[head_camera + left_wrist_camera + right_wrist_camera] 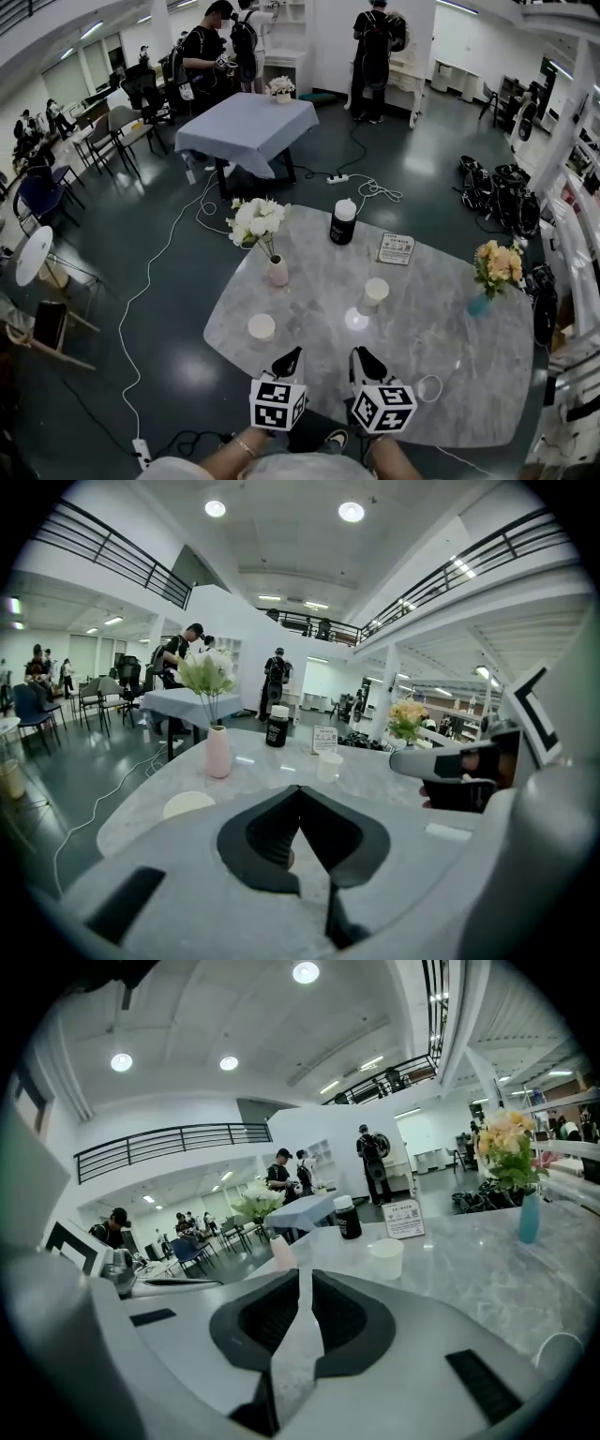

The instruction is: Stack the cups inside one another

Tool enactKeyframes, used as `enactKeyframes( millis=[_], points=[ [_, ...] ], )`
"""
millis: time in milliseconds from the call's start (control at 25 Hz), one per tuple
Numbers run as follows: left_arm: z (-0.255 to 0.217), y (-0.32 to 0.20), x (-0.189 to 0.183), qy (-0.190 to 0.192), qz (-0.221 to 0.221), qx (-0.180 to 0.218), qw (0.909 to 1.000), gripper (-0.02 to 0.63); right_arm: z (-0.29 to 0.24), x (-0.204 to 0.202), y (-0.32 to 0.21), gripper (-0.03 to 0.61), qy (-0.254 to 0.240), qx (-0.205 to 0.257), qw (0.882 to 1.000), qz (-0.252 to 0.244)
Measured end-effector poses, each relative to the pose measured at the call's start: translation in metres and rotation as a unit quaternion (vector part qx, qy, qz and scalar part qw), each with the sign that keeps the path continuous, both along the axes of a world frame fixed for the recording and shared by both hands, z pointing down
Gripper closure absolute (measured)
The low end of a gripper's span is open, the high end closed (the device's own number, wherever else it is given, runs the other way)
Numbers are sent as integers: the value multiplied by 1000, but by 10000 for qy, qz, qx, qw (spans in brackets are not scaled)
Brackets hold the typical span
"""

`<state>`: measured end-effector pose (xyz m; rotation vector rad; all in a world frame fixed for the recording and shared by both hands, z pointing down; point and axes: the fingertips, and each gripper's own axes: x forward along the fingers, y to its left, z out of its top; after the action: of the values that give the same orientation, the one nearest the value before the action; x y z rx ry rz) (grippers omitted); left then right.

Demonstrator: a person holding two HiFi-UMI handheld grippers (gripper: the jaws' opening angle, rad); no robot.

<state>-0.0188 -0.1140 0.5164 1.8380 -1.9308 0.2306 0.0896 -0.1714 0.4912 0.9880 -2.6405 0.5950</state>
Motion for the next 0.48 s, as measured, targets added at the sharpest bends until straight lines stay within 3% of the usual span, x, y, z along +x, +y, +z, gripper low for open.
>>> enactKeyframes(
  millis=[480],
  points=[
    [17, 68, -74, 35, -1242, -233, 9920, 618, 19, -87, 40, 561, 119, -129, 9918, -1264]
  ],
)
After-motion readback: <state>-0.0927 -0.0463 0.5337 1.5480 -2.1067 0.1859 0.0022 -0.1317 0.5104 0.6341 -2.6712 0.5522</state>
